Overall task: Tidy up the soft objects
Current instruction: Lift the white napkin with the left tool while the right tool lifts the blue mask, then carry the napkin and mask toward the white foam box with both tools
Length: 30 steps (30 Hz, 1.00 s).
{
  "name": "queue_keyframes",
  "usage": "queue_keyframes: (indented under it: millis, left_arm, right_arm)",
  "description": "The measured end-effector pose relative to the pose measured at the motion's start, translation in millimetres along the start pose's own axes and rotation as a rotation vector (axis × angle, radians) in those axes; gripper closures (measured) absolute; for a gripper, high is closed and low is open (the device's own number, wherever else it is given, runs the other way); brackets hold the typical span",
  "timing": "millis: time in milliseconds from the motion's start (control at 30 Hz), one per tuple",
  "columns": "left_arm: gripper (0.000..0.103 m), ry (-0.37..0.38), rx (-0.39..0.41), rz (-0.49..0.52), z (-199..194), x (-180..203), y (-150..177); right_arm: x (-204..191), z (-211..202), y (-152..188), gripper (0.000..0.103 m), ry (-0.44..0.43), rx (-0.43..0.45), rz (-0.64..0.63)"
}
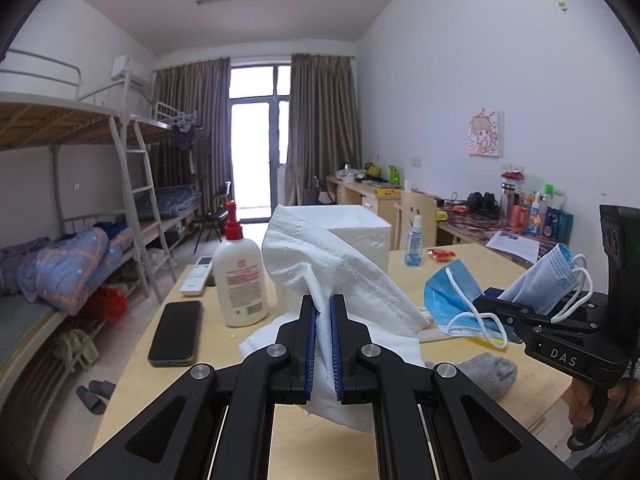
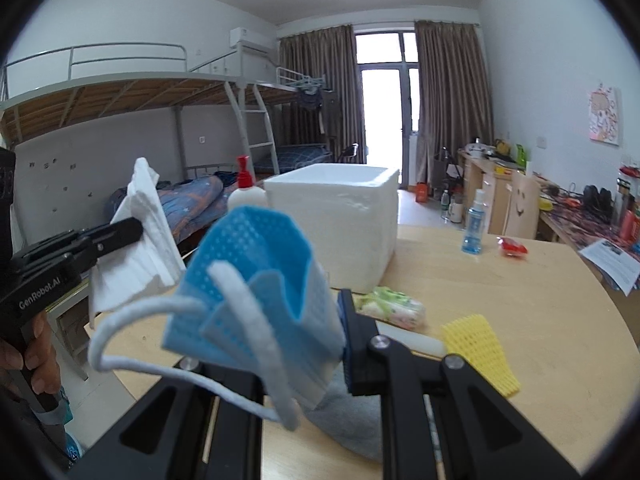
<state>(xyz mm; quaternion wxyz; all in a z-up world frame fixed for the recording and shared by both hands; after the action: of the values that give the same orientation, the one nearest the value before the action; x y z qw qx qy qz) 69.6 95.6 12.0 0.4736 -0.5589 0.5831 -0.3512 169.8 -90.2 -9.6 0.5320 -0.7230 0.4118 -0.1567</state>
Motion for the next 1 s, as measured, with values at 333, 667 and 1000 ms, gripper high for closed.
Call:
queue_keyframes:
  millis: [333,667,1000]
  left_arm:
    - [0.095,-0.001,-0.003,-0.001,9,-5,-7]
    - [0.095,0.003,0.023,0.006,15,-8,-31]
    - [0.095,0.016,0.041,0.01,36,-10,-60]
  right_arm:
    - [-10,11,-16,0.084,-0.004,-0.012,-0.03]
    - [-13,14,-35,0.084,0.0,0.006,-0.043]
    - [-8,25,-61,0.084,0.017,-0.004,-0.037]
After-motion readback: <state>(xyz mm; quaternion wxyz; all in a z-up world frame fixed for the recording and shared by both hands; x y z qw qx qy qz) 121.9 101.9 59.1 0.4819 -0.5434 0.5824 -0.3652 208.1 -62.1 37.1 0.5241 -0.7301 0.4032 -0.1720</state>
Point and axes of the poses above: each gripper's, at about its wrist camera, not at the fingertips, and z roughly the way its jaws point, x to its right, y to its underside, the point moved 4 cm from there along z, roughly the way its jaws point, and after that the axes turned 10 degrees about z, right-handed, at the moved point
